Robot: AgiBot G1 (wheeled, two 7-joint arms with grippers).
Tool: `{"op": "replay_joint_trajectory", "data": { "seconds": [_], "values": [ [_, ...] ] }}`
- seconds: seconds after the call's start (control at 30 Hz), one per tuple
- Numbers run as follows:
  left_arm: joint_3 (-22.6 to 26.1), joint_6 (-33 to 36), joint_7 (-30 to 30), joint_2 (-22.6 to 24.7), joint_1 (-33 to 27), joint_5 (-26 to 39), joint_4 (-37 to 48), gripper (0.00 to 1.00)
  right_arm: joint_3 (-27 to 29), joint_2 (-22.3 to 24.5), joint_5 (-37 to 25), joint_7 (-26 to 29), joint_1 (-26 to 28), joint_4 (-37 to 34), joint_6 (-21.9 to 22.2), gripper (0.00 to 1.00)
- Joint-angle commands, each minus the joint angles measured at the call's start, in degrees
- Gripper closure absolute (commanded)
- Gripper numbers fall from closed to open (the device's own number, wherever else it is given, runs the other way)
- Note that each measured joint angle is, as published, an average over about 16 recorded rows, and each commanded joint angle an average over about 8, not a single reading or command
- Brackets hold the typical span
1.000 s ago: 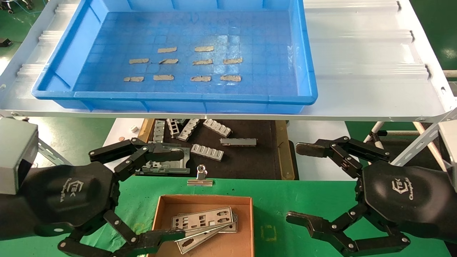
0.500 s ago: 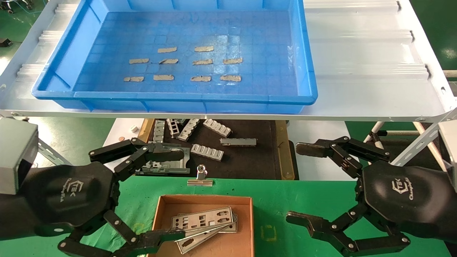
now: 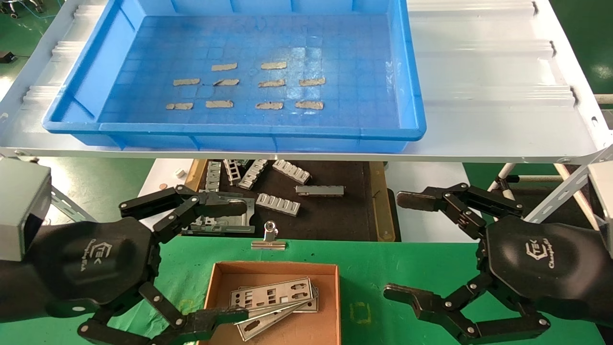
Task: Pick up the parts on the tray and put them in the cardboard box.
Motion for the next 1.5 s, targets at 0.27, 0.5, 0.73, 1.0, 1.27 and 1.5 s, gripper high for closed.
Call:
{"op": "replay_joint_trajectory", "data": {
  "seconds": [0.27,0.5,0.73,1.0,1.27,1.5],
  "values": [
    [0.0,0.0,0.0,0.0,0.0,0.0,0.0,0.00,0.0,0.0,0.0,0.0,0.0,0.0,0.0,0.00],
    [0.0,0.0,0.0,0.0,0.0,0.0,0.0,0.00,0.0,0.0,0.0,0.0,0.0,0.0,0.0,0.00],
    [0.0,0.0,0.0,0.0,0.0,0.0,0.0,0.00,0.0,0.0,0.0,0.0,0.0,0.0,0.0,0.00],
    [0.0,0.0,0.0,0.0,0.0,0.0,0.0,0.00,0.0,0.0,0.0,0.0,0.0,0.0,0.0,0.00],
    [0.0,0.0,0.0,0.0,0.0,0.0,0.0,0.00,0.0,0.0,0.0,0.0,0.0,0.0,0.0,0.00],
    [0.0,0.0,0.0,0.0,0.0,0.0,0.0,0.00,0.0,0.0,0.0,0.0,0.0,0.0,0.0,0.00]
  ]
}}
